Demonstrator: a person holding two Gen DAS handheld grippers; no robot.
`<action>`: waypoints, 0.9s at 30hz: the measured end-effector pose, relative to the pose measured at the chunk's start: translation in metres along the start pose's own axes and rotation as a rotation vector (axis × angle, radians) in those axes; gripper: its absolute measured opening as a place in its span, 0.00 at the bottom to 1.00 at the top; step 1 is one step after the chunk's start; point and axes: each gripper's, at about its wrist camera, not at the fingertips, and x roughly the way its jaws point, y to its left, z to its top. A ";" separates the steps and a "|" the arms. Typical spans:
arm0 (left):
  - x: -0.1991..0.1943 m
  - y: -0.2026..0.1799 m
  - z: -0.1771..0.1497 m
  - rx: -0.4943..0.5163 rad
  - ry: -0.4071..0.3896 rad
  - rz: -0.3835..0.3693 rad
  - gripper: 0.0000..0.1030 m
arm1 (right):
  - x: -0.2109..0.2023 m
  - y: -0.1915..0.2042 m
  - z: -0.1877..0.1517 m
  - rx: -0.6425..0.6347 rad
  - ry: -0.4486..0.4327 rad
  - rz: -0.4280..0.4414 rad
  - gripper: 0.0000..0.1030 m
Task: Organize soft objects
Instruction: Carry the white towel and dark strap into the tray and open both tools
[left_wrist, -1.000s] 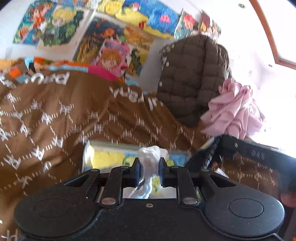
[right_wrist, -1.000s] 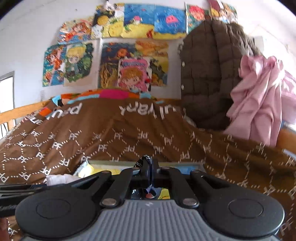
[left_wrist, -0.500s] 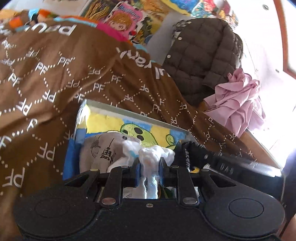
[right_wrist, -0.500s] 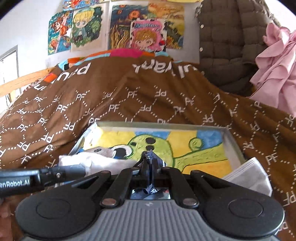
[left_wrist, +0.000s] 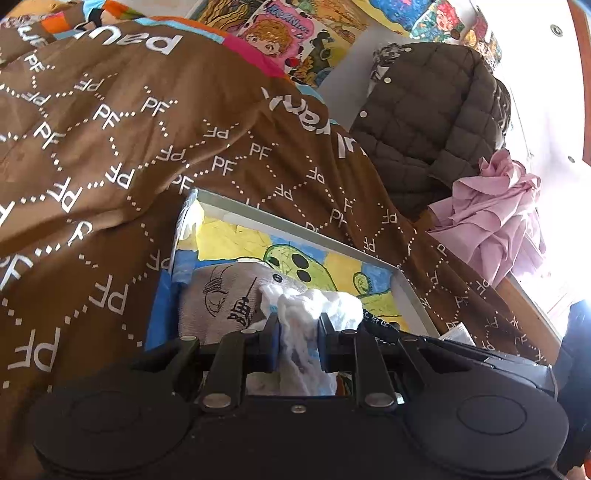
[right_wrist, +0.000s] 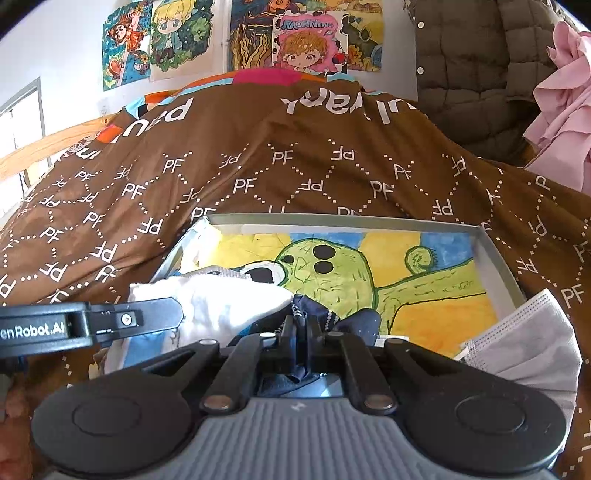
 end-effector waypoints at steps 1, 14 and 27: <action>0.000 0.001 0.000 -0.009 -0.001 -0.004 0.21 | -0.001 -0.001 -0.001 0.001 -0.004 0.000 0.07; -0.010 -0.001 0.002 -0.014 -0.064 0.035 0.49 | -0.018 -0.009 0.000 0.018 -0.065 -0.030 0.60; -0.025 -0.025 -0.001 0.083 -0.119 0.108 0.69 | -0.046 -0.017 0.000 0.028 -0.120 -0.065 0.83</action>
